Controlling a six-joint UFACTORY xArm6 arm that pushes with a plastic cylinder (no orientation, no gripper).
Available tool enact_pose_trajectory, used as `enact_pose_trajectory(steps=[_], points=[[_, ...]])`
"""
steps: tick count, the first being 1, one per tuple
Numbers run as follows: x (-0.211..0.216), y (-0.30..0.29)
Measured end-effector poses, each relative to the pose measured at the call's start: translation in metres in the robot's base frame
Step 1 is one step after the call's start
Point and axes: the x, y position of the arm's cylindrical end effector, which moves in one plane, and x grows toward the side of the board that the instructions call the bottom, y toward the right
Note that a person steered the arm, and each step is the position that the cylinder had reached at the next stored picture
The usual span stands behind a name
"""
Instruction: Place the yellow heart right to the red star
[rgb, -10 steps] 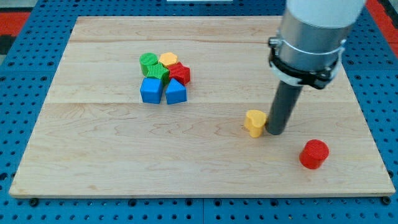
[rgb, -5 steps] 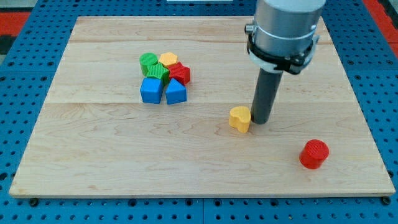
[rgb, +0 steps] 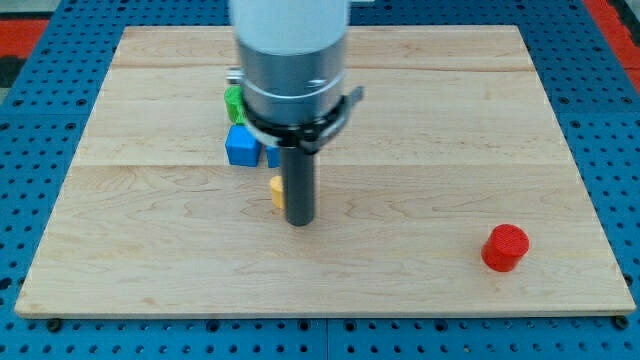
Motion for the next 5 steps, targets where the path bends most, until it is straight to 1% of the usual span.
enact_pose_trajectory(steps=[2,3,4,5], points=[[-0.009,-0.013],[-0.007,-0.049],[-0.013,-0.057],[-0.031,0.027]])
